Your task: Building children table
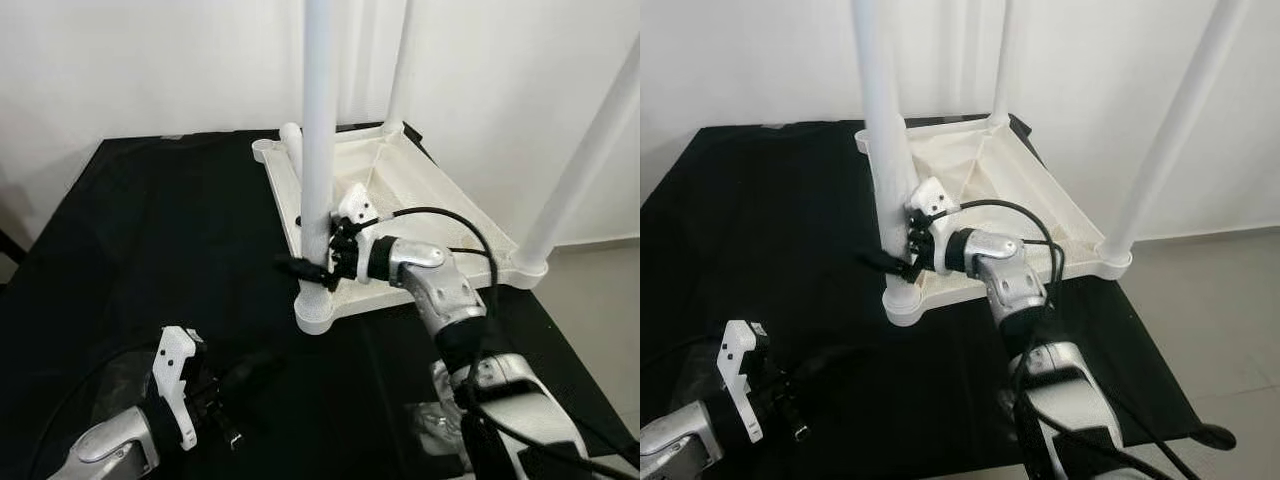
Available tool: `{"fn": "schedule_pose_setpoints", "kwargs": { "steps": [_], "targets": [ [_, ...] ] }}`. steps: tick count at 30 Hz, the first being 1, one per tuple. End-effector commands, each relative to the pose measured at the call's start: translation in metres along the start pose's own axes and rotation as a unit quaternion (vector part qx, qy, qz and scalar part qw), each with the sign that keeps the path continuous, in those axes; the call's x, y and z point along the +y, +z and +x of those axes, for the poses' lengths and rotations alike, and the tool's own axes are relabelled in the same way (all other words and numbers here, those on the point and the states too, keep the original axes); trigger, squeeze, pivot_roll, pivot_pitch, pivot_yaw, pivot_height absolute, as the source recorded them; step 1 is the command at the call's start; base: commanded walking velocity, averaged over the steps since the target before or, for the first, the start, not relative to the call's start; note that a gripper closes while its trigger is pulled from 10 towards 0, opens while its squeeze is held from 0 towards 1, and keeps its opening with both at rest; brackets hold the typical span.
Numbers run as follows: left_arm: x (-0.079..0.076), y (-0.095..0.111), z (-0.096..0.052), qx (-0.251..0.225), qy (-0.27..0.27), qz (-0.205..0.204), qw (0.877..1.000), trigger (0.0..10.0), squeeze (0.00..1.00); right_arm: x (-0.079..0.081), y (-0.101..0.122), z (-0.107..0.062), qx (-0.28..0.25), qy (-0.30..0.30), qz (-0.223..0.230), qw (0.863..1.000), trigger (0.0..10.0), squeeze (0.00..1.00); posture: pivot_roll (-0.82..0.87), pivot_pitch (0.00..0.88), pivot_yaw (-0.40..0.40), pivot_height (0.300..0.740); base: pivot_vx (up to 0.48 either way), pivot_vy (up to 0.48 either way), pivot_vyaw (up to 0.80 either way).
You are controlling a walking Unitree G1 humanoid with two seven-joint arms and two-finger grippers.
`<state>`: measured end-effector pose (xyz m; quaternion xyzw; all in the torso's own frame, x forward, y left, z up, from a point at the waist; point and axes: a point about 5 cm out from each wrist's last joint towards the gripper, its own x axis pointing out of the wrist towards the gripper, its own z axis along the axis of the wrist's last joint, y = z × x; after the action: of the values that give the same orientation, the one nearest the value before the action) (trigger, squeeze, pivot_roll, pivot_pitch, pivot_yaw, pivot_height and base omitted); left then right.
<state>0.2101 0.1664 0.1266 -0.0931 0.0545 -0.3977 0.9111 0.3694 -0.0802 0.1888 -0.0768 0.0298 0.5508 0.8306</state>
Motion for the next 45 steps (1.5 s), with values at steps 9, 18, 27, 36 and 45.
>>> {"fn": "schedule_pose_setpoints", "kwargs": {
  "steps": [9, 18, 27, 36, 45],
  "targets": [
    [0.0, -0.003, -0.001, 0.004, 0.002, -0.001, 1.0, 10.0, 0.0, -0.008, -0.008, 0.0, 0.021, 0.013, 0.017, 1.0, 0.0, 0.0, 0.0, 0.053, 0.002, 0.74, 0.0, 0.0, 0.0],
    [-0.004, -0.001, -0.005, 0.005, -0.003, -0.004, 1.0, 10.0, 0.0, -0.007, -0.027, -0.021, 0.054, -0.036, -0.015, 0.998, 0.0, 0.0, -0.01, 0.088, -0.004, 0.74, 0.0, 0.0, 0.0],
    [-0.004, 0.001, -0.007, 0.006, -0.004, -0.005, 1.0, 10.0, 0.0, 0.067, -0.047, -0.003, 0.032, -0.308, 0.062, 0.949, 0.0, 0.0, -0.03, 0.094, 0.01, 0.74, 0.0, 0.0, 0.0],
    [-0.002, 0.0, -0.003, 0.003, -0.001, -0.002, 1.0, 10.0, 0.0, 0.069, -0.047, 0.011, 0.051, -0.262, 0.045, 0.963, 10.0, 0.0, -0.01, 0.078, -0.006, 0.74, 0.0, 0.0, 0.0],
    [-0.001, -0.001, -0.002, 0.004, 0.0, -0.003, 1.0, 10.0, 0.0, 0.046, -0.027, 0.011, 0.037, -0.24, 0.05, 0.969, 10.0, 1.0, -0.02, 0.06, -0.002, 0.74, 0.0, 0.0, 0.0]
  ]
}}
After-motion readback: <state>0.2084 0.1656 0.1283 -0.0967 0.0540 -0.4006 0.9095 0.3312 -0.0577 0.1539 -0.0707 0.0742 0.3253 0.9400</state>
